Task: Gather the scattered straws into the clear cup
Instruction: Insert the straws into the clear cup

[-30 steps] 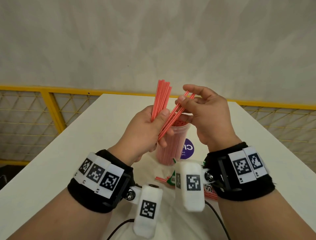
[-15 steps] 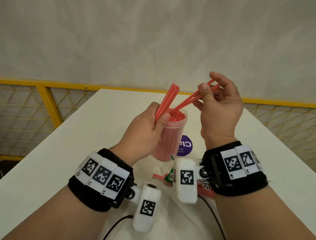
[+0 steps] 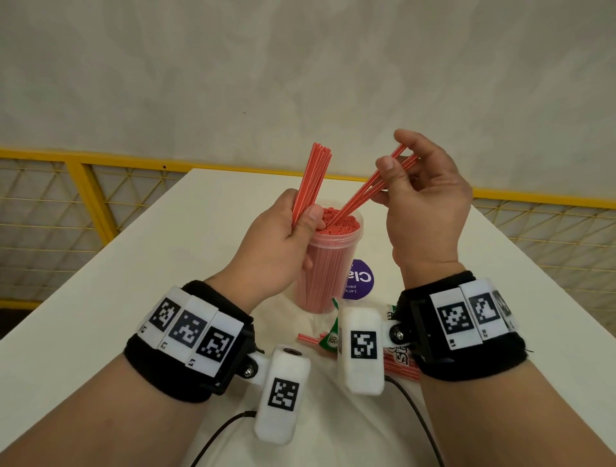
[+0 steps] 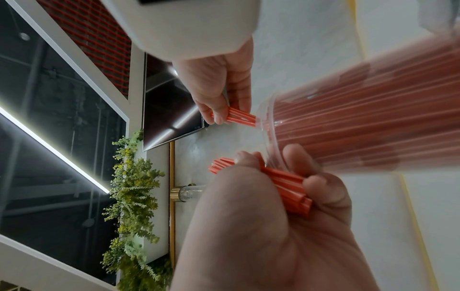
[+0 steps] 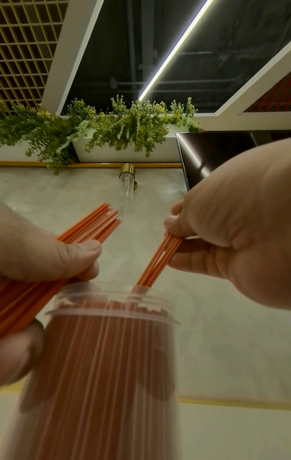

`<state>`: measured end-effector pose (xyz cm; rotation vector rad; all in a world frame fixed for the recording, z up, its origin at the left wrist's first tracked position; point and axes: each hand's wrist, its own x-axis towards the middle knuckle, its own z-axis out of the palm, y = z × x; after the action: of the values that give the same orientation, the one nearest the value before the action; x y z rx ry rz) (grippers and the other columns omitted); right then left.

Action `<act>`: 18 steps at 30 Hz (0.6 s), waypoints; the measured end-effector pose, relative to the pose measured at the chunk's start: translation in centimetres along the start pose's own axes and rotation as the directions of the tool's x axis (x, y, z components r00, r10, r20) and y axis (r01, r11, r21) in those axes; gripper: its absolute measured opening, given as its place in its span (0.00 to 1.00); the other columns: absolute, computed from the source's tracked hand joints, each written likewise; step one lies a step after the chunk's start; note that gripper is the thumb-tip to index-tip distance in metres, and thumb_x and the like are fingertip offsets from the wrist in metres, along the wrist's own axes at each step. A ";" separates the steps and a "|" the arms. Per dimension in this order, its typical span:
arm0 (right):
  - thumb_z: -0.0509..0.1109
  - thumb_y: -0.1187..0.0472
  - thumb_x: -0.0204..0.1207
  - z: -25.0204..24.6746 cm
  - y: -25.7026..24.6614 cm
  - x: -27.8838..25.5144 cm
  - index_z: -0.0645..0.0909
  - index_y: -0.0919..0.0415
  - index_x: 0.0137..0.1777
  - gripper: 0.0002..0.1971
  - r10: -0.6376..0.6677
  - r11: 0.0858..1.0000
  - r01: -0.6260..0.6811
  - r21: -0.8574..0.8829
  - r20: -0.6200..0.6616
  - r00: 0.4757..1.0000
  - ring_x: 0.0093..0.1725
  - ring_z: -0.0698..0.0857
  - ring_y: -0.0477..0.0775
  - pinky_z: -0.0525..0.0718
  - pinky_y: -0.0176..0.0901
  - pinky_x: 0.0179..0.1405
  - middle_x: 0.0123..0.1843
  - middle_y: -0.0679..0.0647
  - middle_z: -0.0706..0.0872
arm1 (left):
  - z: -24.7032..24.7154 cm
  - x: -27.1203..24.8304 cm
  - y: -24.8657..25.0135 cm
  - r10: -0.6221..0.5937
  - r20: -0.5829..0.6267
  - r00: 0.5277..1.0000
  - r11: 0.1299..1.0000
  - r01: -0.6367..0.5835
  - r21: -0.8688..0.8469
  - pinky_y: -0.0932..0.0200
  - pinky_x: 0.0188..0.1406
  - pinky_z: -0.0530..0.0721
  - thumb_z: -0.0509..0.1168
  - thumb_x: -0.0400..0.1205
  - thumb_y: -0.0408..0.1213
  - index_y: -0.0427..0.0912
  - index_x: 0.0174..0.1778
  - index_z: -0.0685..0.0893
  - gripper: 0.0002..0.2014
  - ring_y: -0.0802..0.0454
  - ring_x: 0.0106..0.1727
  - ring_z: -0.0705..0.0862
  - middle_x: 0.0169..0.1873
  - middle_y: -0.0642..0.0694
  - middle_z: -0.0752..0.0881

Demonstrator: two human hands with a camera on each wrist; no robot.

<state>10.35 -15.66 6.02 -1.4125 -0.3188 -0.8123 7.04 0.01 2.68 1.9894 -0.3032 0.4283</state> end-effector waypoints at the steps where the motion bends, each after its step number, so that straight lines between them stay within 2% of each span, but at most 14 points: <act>1: 0.73 0.67 0.76 0.1 0.0 0.0 0.84 0.44 0.55 0.15 -0.010 1.000 0.010 -0.005 0.010 1.000 0.35 0.85 0.49 0.90 0.51 0.38 0.30 0.41 0.79 | 0.0 0.0 0.0 -0.003 0.004 1.000 1.000 0.003 -0.009 0.72 0.20 0.72 0.54 0.88 0.47 0.44 0.54 0.77 0.12 0.58 0.21 0.80 0.25 0.69 0.83; 4: 0.74 0.67 0.76 0.4 0.3 -0.3 0.84 0.42 0.54 0.16 -0.001 0.997 0.007 -0.075 0.081 0.997 0.34 0.84 0.49 0.89 0.58 0.42 0.33 0.46 0.82 | -0.2 0.0 0.2 -0.018 0.017 1.000 0.999 0.018 -0.045 0.71 0.19 0.72 0.54 0.88 0.47 0.44 0.52 0.76 0.11 0.59 0.21 0.79 0.26 0.69 0.83; 6: 0.74 0.63 0.76 0.6 0.7 -0.5 0.86 0.43 0.55 0.13 0.078 0.977 -0.027 -0.212 0.238 0.968 0.42 0.87 0.48 0.87 0.56 0.52 0.41 0.46 0.87 | -0.2 -0.1 0.2 -0.030 0.000 1.000 0.996 0.030 -0.082 0.71 0.19 0.72 0.55 0.88 0.47 0.46 0.51 0.76 0.10 0.59 0.21 0.79 0.28 0.65 0.84; 7: 0.73 0.59 0.77 0.6 0.9 -0.7 0.87 0.44 0.55 0.10 0.145 0.945 -0.026 -0.326 0.347 0.927 0.52 0.87 0.47 0.84 0.50 0.60 0.51 0.45 0.89 | -0.1 -0.1 0.2 -0.040 -0.028 0.999 0.993 0.037 -0.112 0.71 0.19 0.72 0.55 0.88 0.46 0.47 0.50 0.76 0.09 0.60 0.21 0.78 0.31 0.61 0.85; 8: 0.71 0.55 0.79 0.6 1.2 -1.0 0.88 0.45 0.55 0.08 0.233 0.904 -0.023 -0.428 0.445 0.865 0.63 0.84 0.45 0.77 0.43 0.66 0.63 0.45 0.87 | -0.1 0.0 0.2 -0.054 -0.066 0.996 0.989 0.044 -0.143 0.71 0.20 0.73 0.55 0.88 0.46 0.49 0.48 0.76 0.08 0.62 0.21 0.78 0.34 0.58 0.85; 9: 0.69 0.51 0.80 0.5 1.4 -1.2 0.89 0.46 0.56 0.09 0.310 0.873 -0.032 -0.487 0.501 0.808 0.71 0.78 0.42 0.70 0.38 0.68 0.72 0.45 0.81 | -0.1 0.0 0.2 -0.073 -0.101 0.992 0.984 0.055 -0.171 0.70 0.21 0.73 0.55 0.88 0.46 0.51 0.47 0.75 0.07 0.64 0.21 0.78 0.37 0.56 0.85; 10: 0.68 0.50 0.81 0.4 1.4 -1.2 0.89 0.46 0.57 0.11 0.354 0.862 -0.059 -0.504 0.514 0.781 0.74 0.74 0.41 0.66 0.35 0.68 0.76 0.46 0.77 | -0.1 0.1 0.3 -0.096 -0.124 0.988 0.978 0.071 -0.195 0.68 0.22 0.74 0.55 0.88 0.46 0.52 0.46 0.75 0.07 0.65 0.22 0.78 0.38 0.54 0.85; 11: 0.68 0.49 0.81 0.4 1.3 -1.2 0.89 0.45 0.57 0.10 0.366 0.867 -0.098 -0.489 0.490 0.792 0.74 0.73 0.40 0.66 0.35 0.68 0.76 0.46 0.76 | -0.2 0.1 0.3 -0.119 -0.134 0.984 0.972 0.089 -0.216 0.66 0.24 0.73 0.55 0.88 0.47 0.53 0.46 0.75 0.07 0.65 0.22 0.77 0.39 0.54 0.85; 12: 0.69 0.49 0.80 0.5 1.1 -1.2 0.89 0.43 0.54 0.08 0.349 0.885 -0.139 -0.444 0.437 0.829 0.72 0.75 0.40 0.68 0.37 0.70 0.74 0.44 0.79 | -0.3 0.2 0.3 -0.139 -0.136 0.981 0.966 0.104 -0.235 0.66 0.25 0.72 0.56 0.88 0.48 0.53 0.46 0.75 0.08 0.65 0.22 0.77 0.39 0.54 0.85; 13: 0.70 0.50 0.79 0.6 1.0 -1.1 0.89 0.41 0.49 0.06 0.334 0.905 -0.182 -0.384 0.378 0.864 0.69 0.78 0.40 0.72 0.40 0.71 0.69 0.42 0.83 | -0.3 0.2 0.3 -0.155 -0.134 0.979 0.961 0.118 -0.251 0.67 0.24 0.71 0.56 0.88 0.48 0.53 0.45 0.76 0.08 0.65 0.21 0.76 0.39 0.54 0.85; 14: 0.72 0.52 0.78 0.6 1.0 -1.2 0.88 0.39 0.45 0.05 0.336 0.914 -0.218 -0.341 0.342 0.877 0.66 0.81 0.41 0.75 0.44 0.71 0.64 0.40 0.85 | -0.4 0.2 0.4 -0.172 -0.131 0.976 0.954 0.132 -0.269 0.69 0.22 0.70 0.57 0.88 0.48 0.53 0.45 0.76 0.08 0.65 0.21 0.75 0.39 0.54 0.85; 16: 0.74 0.59 0.75 0.7 1.2 -1.4 0.88 0.39 0.40 0.10 0.379 0.899 -0.244 -0.363 0.367 0.850 0.63 0.83 0.41 0.78 0.44 0.68 0.61 0.42 0.86 | -0.7 0.2 0.6 -0.213 -0.121 0.970 0.929 0.162 -0.332 0.72 0.17 0.68 0.58 0.88 0.48 0.52 0.46 0.78 0.08 0.64 0.19 0.73 0.37 0.54 0.84; 18: 0.74 0.62 0.73 0.8 1.4 -1.5 0.89 0.41 0.41 0.11 0.421 0.880 -0.265 -0.395 0.389 0.819 0.56 0.86 0.41 0.83 0.39 0.60 0.56 0.42 0.89 | -1.2 0.2 0.9 -0.255 -0.078 0.964 0.890 0.202 -0.409 0.70 0.15 0.67 0.60 0.86 0.49 0.51 0.46 0.81 0.09 0.61 0.19 0.71 0.33 0.55 0.84</act>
<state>10.41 -14.50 4.12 -1.9124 -0.2840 -0.2100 6.66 0.69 4.04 1.5647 -0.0615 0.3125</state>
